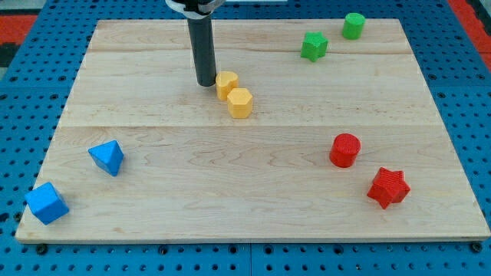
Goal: Move the green circle into the green star
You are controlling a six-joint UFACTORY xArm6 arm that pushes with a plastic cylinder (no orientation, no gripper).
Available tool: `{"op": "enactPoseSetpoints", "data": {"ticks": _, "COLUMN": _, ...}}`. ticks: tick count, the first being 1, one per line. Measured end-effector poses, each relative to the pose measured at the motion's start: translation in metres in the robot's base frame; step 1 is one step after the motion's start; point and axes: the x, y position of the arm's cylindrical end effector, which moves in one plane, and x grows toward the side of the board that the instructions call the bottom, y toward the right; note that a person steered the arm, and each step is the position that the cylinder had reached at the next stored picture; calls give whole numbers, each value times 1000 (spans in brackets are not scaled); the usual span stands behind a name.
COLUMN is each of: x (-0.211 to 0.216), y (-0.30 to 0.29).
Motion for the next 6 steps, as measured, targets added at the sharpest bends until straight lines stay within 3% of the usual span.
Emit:
{"op": "enactPoseSetpoints", "data": {"ticks": 1, "x": 10, "y": 13}}
{"op": "enactPoseSetpoints", "data": {"ticks": 6, "x": -34, "y": 13}}
